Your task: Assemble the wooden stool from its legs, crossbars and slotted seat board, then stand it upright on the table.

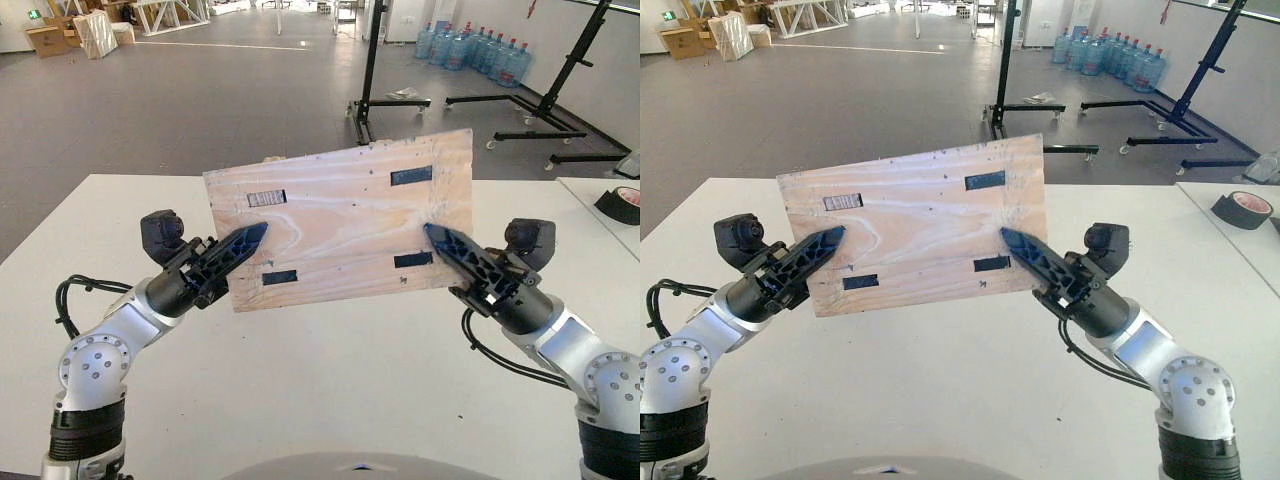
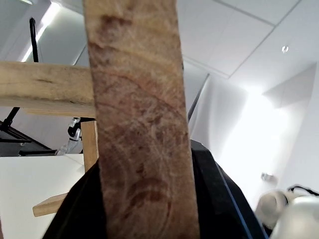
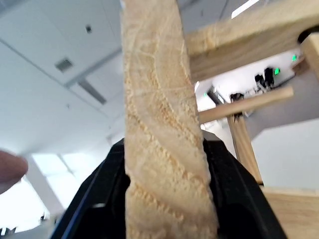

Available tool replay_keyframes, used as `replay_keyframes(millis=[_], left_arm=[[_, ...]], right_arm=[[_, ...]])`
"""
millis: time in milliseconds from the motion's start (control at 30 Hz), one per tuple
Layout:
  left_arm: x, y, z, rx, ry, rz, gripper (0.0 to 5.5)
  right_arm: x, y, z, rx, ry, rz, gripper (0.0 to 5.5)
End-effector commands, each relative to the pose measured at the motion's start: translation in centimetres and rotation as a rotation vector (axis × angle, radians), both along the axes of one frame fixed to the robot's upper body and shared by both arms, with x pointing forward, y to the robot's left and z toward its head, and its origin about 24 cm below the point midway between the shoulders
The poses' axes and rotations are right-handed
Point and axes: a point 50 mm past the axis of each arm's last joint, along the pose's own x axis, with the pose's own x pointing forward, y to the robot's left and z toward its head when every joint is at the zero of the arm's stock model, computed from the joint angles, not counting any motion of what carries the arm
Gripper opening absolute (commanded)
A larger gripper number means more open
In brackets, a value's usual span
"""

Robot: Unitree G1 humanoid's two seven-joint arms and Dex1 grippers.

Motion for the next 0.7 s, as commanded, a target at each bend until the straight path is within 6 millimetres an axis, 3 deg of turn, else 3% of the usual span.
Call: replay_keyframes(millis=[33, 300, 500, 700], left_arm=[[-0.1, -1.1, 2.0, -0.017, -0.078, 0.058, 1.42], [2.8, -3.4, 1.9, -0.026, 0.199, 0.266, 1.43], [4.7, -2.8, 1.1, -0.005, 0.372, 0.459, 1.43], [6.3, -2.9, 1.6, -0.051, 0.496, 0.543, 1.43]], right_arm=[[-0.4, 2.8, -0.4, 0.06, 0.08, 0.013, 1.5], [1.1, 4.7, -0.5, 0.144, 0.225, -0.206, 1.51], [1.8, 5.4, -0.6, 0.139, 0.275, -0.294, 1.54], [1.7, 6.4, -0.3, 0.089, 0.289, -0.239, 1.56]])
